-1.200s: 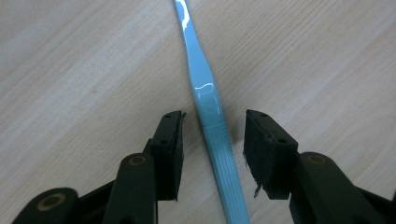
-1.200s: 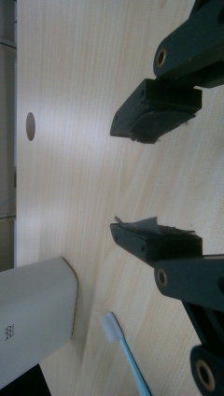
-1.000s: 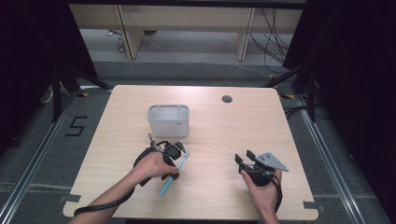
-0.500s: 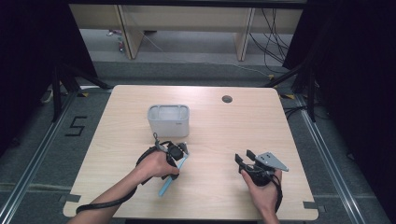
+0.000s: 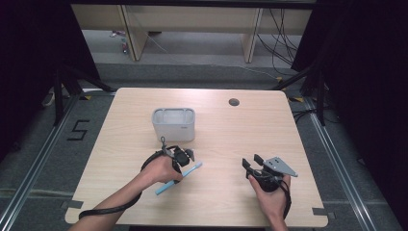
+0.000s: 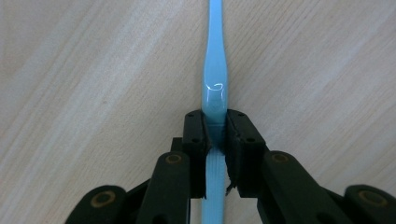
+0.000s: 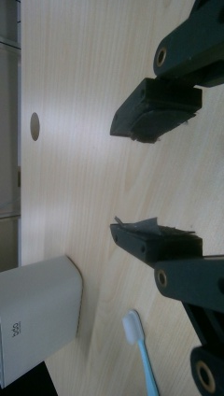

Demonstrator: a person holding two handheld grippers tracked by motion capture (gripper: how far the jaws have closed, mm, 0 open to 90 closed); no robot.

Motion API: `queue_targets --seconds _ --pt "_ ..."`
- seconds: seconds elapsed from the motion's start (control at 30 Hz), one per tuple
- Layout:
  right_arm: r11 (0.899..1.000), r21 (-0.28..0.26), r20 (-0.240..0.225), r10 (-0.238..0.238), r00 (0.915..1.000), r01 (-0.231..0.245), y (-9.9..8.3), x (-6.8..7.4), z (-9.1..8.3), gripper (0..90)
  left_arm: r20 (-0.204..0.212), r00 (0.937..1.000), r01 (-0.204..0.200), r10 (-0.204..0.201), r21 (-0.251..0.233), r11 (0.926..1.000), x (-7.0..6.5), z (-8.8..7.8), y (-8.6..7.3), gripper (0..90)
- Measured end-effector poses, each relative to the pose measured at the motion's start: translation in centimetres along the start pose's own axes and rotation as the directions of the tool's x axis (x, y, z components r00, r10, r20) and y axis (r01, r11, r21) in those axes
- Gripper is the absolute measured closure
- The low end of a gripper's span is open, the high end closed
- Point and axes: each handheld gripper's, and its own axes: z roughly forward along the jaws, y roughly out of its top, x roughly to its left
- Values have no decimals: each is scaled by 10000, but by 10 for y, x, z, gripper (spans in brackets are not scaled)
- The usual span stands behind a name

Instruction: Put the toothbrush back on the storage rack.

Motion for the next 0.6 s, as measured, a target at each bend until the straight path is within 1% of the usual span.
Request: queue_targets --seconds 0.03,0.07,0.17,0.2,0.23,0.27,0.33,0.37,0.43,0.47,0.6 --pt "10000 -19 13 -84 10000 84 0 -1 0 467 0 10000 -26 26 21 10000 0 0 0 779" --pt "10000 4 -7 -11 10000 11 0 0 0 467 7 10000 -56 56 21 10000 0 0 0 779" --pt "9999 -33 88 -156 9998 156 0 -1 0 467 18 9998 -195 195 -63 9998 0 0 -1 782" --pt "10000 27 19 49 10000 -49 0 0 0 467 29 9997 -230 231 -64 9997 0 0 -1 783" --pt "10000 28 102 -56 9999 55 0 -1 -1 466 32 9995 -310 311 -122 9994 0 0 -2 783" --pt "10000 51 93 -73 9999 73 0 -1 -1 467 52 9996 -292 293 -175 9994 0 0 -2 783" --pt "10000 38 63 41 10000 -41 0 0 0 467 -8 9994 -351 351 -234 9991 2 0 -4 784" --pt "10000 63 51 -15 10000 15 0 0 0 467 -7 9994 -349 349 -252 9991 2 -1 -4 784" --pt "10000 76 63 -27 10000 26 -1 0 0 467 6 9994 -346 347 -441 9984 3 -1 -6 784" --pt "10000 30 103 -76 9999 75 -1 -1 0 467 40 9993 -366 368 -442 9984 3 -2 -7 784" --pt "10000 -7 50 53 10000 -53 -1 0 0 467 28 9994 -351 354 -869 9956 6 -7 -11 785"
